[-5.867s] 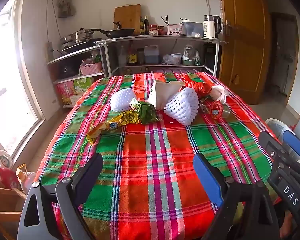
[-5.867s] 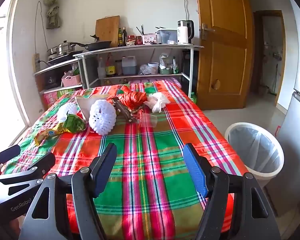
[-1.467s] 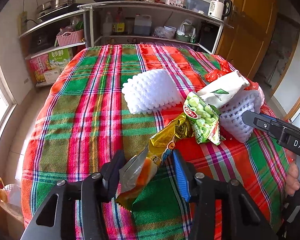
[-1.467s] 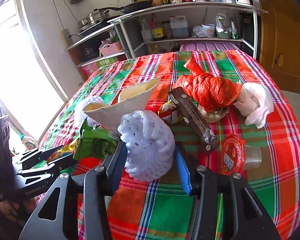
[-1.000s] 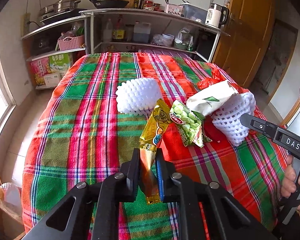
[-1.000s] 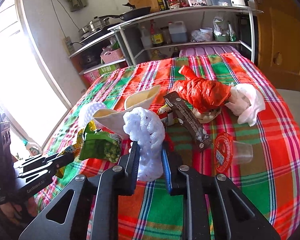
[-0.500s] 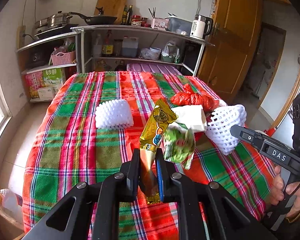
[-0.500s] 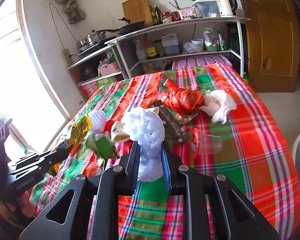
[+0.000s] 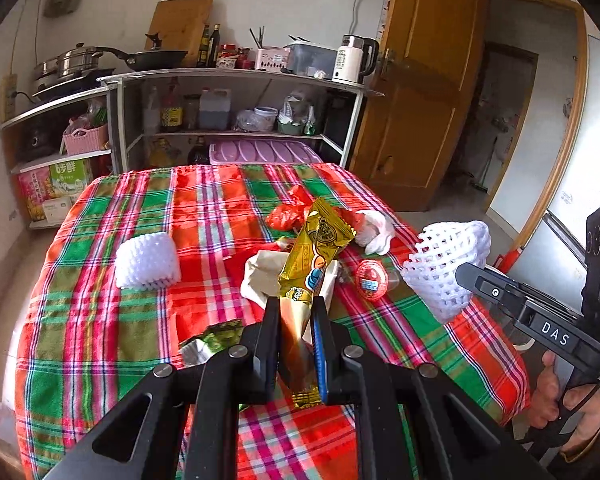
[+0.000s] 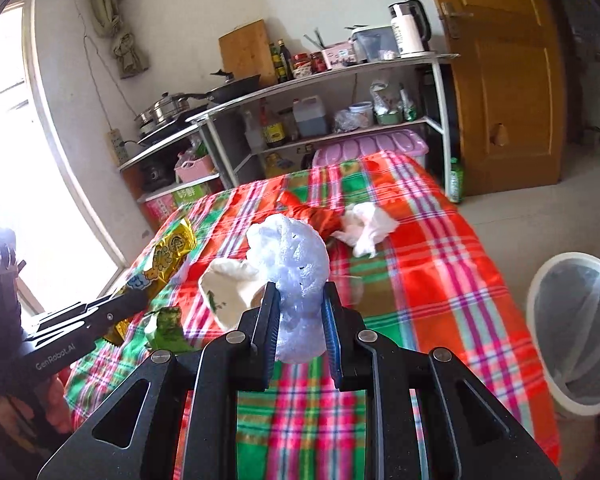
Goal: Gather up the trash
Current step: 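Carry the gold wrapper and white foam net over the white trash bin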
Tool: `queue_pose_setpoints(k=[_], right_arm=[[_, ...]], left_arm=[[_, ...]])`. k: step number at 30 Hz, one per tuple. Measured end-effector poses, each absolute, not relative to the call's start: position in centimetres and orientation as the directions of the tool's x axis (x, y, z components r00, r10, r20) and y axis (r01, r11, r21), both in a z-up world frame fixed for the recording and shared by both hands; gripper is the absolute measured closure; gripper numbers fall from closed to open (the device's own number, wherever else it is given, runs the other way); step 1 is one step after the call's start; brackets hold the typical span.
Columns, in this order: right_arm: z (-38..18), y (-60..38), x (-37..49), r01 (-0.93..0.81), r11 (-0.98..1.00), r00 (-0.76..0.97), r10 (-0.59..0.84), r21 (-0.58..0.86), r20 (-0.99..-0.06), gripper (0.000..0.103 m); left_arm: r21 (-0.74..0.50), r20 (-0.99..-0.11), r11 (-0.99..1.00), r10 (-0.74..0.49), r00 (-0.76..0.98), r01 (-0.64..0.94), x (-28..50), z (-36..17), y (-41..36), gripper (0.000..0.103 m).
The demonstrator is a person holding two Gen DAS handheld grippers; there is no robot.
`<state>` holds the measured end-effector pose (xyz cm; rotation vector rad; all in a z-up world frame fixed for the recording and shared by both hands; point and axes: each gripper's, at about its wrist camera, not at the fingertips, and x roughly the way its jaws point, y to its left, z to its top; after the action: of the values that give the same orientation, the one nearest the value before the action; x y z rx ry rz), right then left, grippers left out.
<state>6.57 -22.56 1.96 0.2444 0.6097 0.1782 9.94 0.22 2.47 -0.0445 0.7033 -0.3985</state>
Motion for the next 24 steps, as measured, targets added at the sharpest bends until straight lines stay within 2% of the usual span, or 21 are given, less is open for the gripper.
queue_pose_setpoints(k=[13, 24], right_arm=[[4.0, -31.7, 2.5, 0.102, 0.959, 0.856, 0.052, 0.265, -0.515, 0.081], [3.5, -41.7, -1.6, 0.317, 0.917, 0.822, -0.139, 0.241, -0.553, 0.081]], left_arm=[[-0.16, -0.617, 0.847, -0.487, 0.619, 0.507, 10.7, 3.0, -9.2, 0.088], [-0.177, -0.628, 0.737, -0.595, 0.502, 0.653, 11.3, 2.2, -19.3, 0.088]])
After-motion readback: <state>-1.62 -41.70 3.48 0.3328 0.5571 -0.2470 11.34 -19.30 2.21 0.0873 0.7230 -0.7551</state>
